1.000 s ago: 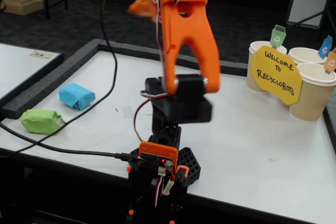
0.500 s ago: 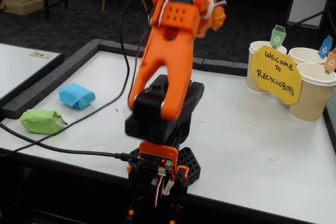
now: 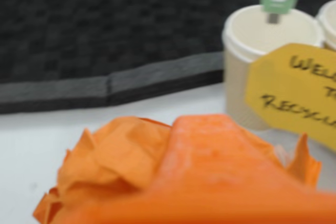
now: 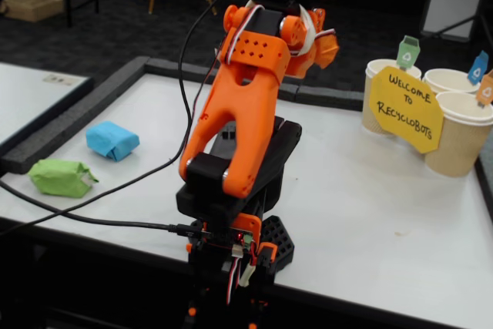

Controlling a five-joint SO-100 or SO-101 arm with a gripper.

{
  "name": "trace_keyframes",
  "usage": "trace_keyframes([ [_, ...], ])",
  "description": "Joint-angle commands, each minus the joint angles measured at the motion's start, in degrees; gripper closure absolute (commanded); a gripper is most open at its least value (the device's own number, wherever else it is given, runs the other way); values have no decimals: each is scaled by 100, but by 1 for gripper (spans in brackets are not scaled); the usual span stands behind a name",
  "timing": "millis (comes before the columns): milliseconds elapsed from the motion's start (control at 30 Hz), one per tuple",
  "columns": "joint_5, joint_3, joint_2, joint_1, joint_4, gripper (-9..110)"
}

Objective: Sort rubbish by color.

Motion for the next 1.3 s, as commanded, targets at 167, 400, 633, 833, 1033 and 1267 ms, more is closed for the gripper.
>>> trace_keyframes([
  [167, -123, 185, 44, 1687, -826, 101],
  [400, -281, 712, 44, 2672, -1327, 101],
  [633, -281, 976, 62, 2716, -1327, 101],
  [833, -272, 1107, 149, 2435, -1230, 101],
  [1033, -229, 1090, 141, 2021, -1213, 101],
  [1267, -272, 580, -246, 1582, -1688, 101],
])
